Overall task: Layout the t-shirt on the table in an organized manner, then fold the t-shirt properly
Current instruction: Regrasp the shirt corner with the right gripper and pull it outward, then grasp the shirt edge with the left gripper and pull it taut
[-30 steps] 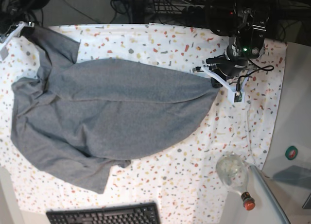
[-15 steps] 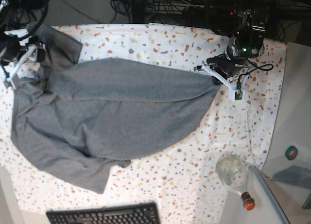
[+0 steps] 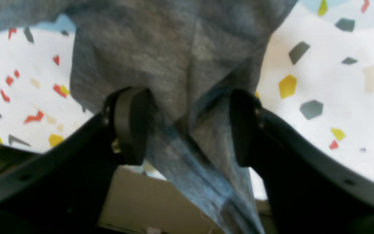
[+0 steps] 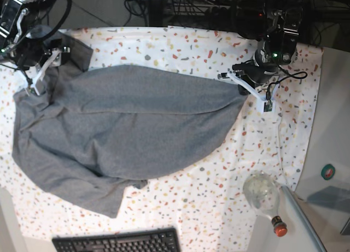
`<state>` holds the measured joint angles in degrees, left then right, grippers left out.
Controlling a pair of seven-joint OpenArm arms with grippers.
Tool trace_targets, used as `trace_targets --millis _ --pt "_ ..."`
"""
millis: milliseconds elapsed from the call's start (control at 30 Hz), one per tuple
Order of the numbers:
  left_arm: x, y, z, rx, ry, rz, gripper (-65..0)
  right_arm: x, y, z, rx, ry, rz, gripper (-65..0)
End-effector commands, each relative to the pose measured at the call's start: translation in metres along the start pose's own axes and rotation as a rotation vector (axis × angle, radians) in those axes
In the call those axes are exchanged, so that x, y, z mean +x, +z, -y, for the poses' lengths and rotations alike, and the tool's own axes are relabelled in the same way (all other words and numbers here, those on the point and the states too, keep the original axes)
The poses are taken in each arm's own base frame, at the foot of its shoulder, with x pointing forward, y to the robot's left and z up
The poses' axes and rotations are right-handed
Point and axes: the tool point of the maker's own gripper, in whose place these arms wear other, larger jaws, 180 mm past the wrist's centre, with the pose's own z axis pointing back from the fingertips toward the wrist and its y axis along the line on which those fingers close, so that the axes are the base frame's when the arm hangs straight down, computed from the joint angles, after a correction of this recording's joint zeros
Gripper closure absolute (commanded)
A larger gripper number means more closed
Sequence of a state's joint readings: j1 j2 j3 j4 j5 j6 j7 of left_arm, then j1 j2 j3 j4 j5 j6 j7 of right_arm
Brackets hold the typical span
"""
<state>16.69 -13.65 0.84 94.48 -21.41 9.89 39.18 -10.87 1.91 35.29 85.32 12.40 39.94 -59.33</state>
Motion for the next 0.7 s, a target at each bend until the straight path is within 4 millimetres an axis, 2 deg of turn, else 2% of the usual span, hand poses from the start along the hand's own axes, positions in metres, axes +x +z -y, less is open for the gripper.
trace_targets --millis 0,100,267,333,433,667 --pt "0.011 0.002 -0.001 0.000 -0.005 0.038 0.0 0.012 0.005 0.005 -0.009 0.004 0.039 -27.2" --pt "0.011 0.002 -0.001 0.001 -0.006 0.039 0.0 0.016 0.005 0.005 -0.010 0.006 0.048 -12.8" --pt "0.012 0.002 -0.002 0.003 -0.009 0.040 0.0 0.018 0.009 0.006 -0.019 0.012 0.058 -8.3" --pt "0.011 0.002 -0.003 0.004 -0.010 0.038 0.0 0.020 0.012 0.005 -0.013 0.013 0.072 -1.4" --pt "0.011 0.002 -0.003 0.004 -0.010 0.037 0.0 0.020 0.018 0.000 0.024 0.001 0.110 0.0" --pt "0.015 0.003 0.002 -0.009 0.000 0.047 0.0 0.019 0.018 -0.001 0.037 -0.006 0.114 0.0"
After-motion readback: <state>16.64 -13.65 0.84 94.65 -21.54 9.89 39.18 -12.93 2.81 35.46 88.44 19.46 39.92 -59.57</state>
